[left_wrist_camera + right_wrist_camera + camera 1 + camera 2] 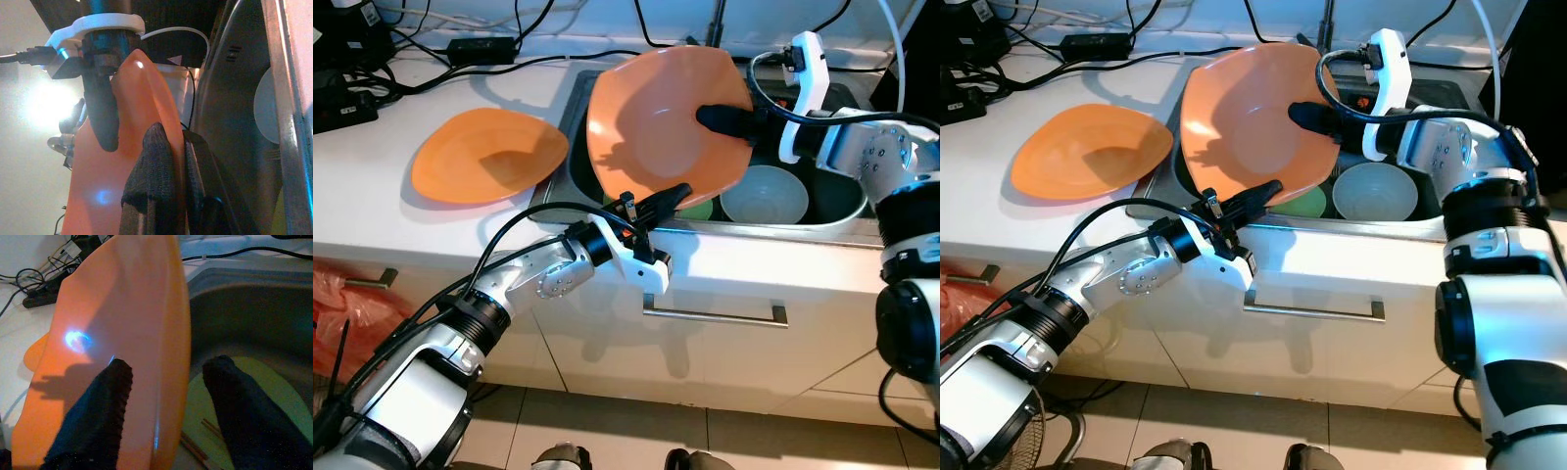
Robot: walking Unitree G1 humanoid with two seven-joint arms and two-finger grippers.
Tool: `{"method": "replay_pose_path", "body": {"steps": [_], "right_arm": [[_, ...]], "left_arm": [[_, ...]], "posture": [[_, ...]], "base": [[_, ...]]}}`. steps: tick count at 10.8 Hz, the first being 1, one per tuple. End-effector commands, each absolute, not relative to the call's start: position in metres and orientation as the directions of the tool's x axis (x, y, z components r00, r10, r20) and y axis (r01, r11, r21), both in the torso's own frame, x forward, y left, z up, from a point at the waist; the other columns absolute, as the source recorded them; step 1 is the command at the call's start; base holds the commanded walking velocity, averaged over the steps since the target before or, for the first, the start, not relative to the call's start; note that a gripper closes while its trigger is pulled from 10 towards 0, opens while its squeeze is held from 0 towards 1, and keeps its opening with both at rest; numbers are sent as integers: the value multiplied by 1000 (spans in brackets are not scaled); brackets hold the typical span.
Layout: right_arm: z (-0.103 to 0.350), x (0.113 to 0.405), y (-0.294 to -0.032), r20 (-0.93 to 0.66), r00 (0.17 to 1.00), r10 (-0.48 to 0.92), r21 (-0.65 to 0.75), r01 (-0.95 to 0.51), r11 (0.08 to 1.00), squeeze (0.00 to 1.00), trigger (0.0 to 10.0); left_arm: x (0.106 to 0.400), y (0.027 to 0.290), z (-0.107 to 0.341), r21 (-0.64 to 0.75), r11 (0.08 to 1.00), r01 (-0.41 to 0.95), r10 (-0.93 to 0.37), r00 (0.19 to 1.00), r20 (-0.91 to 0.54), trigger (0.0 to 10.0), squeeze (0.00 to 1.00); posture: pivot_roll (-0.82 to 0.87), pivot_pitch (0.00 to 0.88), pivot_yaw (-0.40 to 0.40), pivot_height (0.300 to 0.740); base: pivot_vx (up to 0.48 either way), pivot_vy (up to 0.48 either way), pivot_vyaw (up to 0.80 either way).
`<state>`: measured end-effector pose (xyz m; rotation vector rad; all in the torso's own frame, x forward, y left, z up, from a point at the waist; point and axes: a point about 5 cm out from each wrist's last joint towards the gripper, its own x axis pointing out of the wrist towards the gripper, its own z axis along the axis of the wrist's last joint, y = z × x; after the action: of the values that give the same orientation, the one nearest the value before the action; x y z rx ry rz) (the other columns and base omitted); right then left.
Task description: Kitchen organization
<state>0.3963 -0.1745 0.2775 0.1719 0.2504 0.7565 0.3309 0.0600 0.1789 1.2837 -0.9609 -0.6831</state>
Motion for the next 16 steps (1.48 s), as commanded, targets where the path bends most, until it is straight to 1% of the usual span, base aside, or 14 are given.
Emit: {"method": "replay_pose_path", "body": {"steps": [1,6,9,10,11,12,13,16], "right_arm": [[252,396,-188,-291,712,639,242,-591,769,0,0],[248,394,-193,-325,681,656,240,-612,754,0,0],[247,393,-195,-323,681,657,243,-612,753,0,0],[248,393,-196,-322,682,657,243,-611,753,0,0],[248,393,-196,-320,684,655,251,-606,755,0,0],[248,393,-196,-319,684,656,251,-607,754,0,0],[247,392,-196,-320,683,657,249,-608,754,0,0],[245,392,-195,-317,681,660,251,-611,751,0,0]], "left_arm": [[314,41,179,970,229,-85,-906,346,244,0,0],[316,41,180,968,230,-101,-903,348,251,0,0],[319,44,183,965,235,-114,-898,355,261,0,0],[320,44,185,962,246,-120,-896,352,272,157,0],[320,44,187,959,258,-119,-893,351,284,4078,890],[319,44,187,959,259,-115,-894,347,283,8588,1000],[318,45,185,961,255,-108,-899,340,277,10000,1000],[318,44,183,964,250,-90,-903,338,266,10000,1000]], "posture": [[11,121,-10,740],[11,102,-12,740],[9,97,-7,740],[9,98,-7,740],[8,99,-10,740],[8,99,-9,740],[7,101,-9,740],[7,101,-7,740]], "base": [[0,0,0],[0,0,0],[0,0,0],[0,0,0],[0,0,0],[0,0,0],[0,0,0],[0,0,0]]}}
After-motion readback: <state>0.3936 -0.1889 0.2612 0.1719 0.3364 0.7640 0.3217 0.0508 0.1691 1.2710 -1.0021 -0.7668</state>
